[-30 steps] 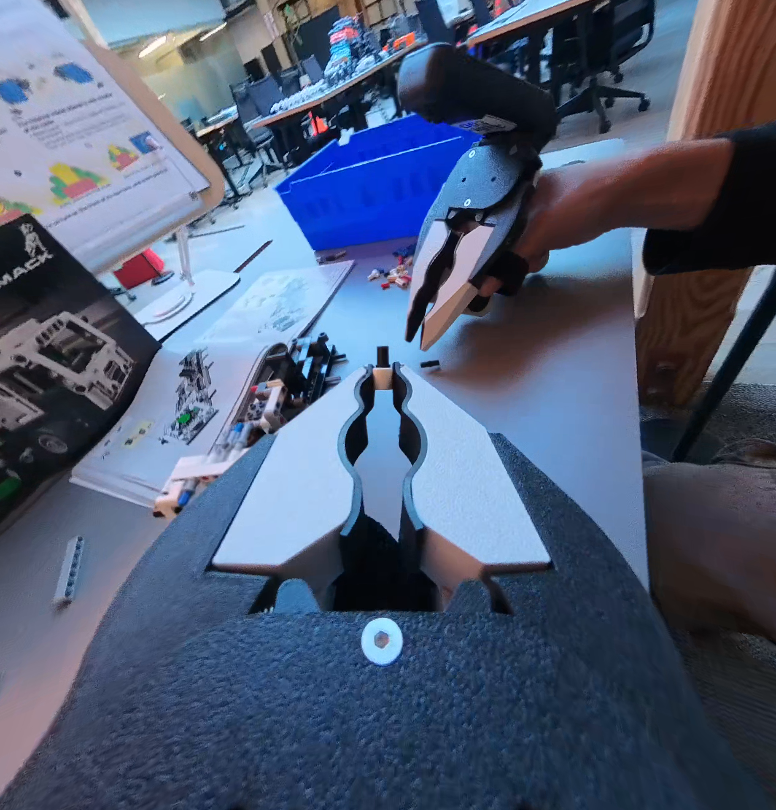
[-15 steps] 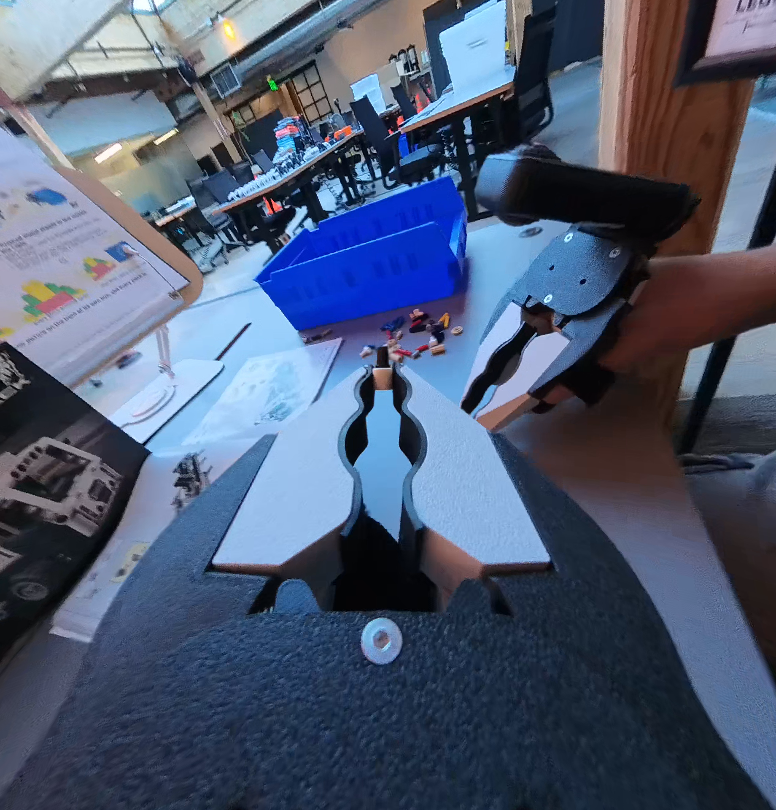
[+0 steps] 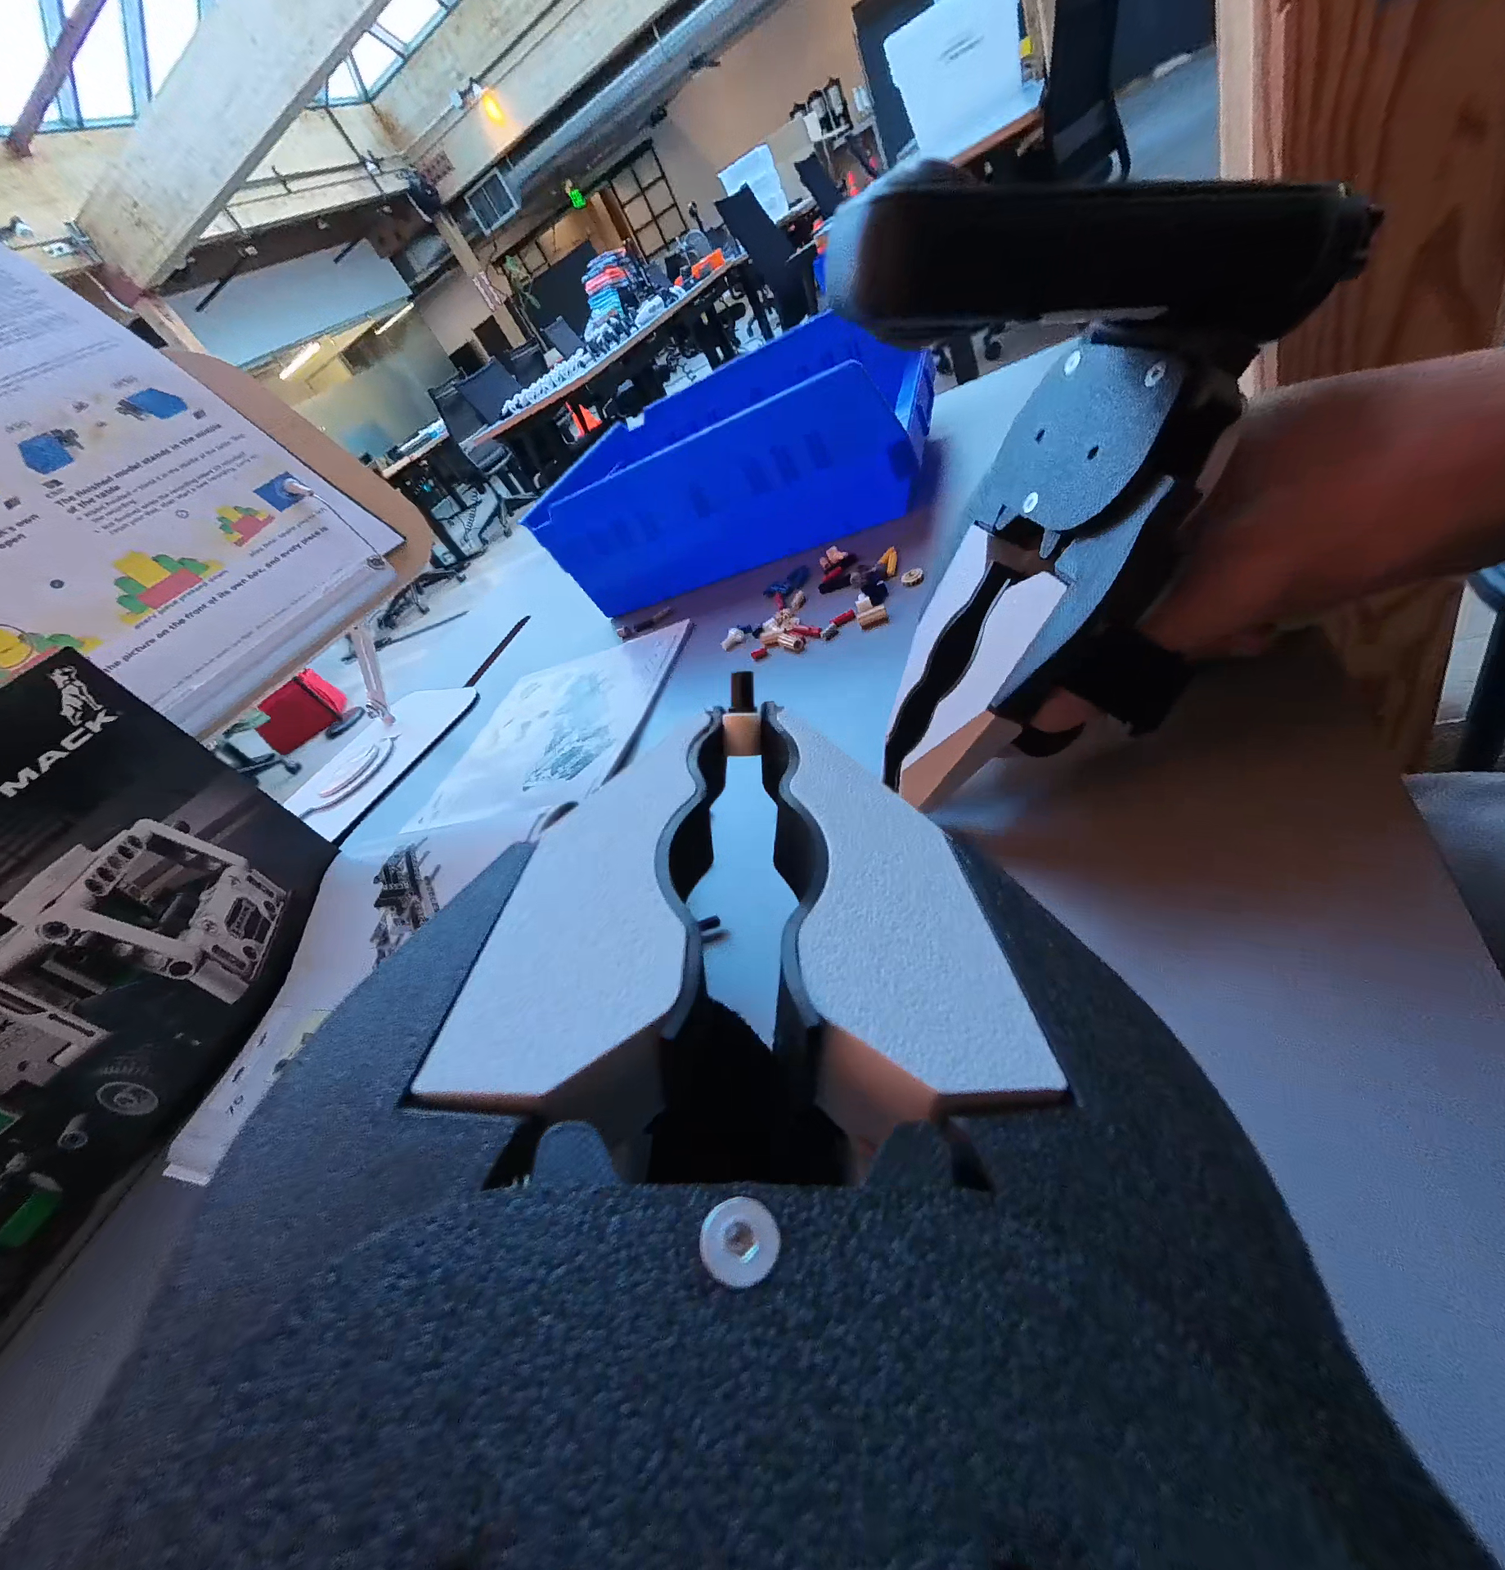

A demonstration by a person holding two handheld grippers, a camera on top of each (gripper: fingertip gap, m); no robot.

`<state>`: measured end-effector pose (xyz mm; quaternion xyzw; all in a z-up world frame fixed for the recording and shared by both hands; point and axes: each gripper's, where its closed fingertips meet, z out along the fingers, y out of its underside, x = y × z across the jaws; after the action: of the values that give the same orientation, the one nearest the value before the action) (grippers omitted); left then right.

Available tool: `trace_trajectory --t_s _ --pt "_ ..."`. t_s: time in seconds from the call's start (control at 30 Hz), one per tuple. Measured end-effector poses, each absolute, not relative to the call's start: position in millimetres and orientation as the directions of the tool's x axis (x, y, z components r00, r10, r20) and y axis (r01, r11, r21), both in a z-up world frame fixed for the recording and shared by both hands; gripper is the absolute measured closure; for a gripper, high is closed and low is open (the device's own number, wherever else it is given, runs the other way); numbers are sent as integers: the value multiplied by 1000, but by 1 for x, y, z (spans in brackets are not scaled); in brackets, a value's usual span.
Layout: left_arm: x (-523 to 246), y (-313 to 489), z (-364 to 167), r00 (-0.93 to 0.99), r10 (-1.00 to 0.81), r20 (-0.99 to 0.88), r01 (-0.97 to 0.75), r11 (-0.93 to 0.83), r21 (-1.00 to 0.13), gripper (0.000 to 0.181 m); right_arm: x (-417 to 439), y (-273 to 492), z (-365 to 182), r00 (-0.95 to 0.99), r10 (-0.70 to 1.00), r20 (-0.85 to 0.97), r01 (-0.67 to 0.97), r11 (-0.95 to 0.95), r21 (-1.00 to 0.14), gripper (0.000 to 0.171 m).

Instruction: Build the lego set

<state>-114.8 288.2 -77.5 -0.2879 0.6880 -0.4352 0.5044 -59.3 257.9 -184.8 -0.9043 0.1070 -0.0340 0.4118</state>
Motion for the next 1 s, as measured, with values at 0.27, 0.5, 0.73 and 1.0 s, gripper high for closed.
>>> trace_trajectory --t_s 0.27,0.5,0.73,1.0 --pt "-119 275 -83 -331 -790 -516 60 528 -847 175 -57 259 -186 994 -93 53 -23 -665 -747 167" --pt "-114 282 -95 -316 -758 -571 39 591 -806 175 -53 264 -181 989 51 138 138 -640 -755 169" --pt "-103 281 -100 -272 -672 -689 34 709 -705 175 -72 237 -164 979 200 -41 94 -622 -777 168" --pt "-74 270 -110 -203 -505 -839 -116 863 -492 176 -57 226 -170 923 379 62 296 -600 -743 168"
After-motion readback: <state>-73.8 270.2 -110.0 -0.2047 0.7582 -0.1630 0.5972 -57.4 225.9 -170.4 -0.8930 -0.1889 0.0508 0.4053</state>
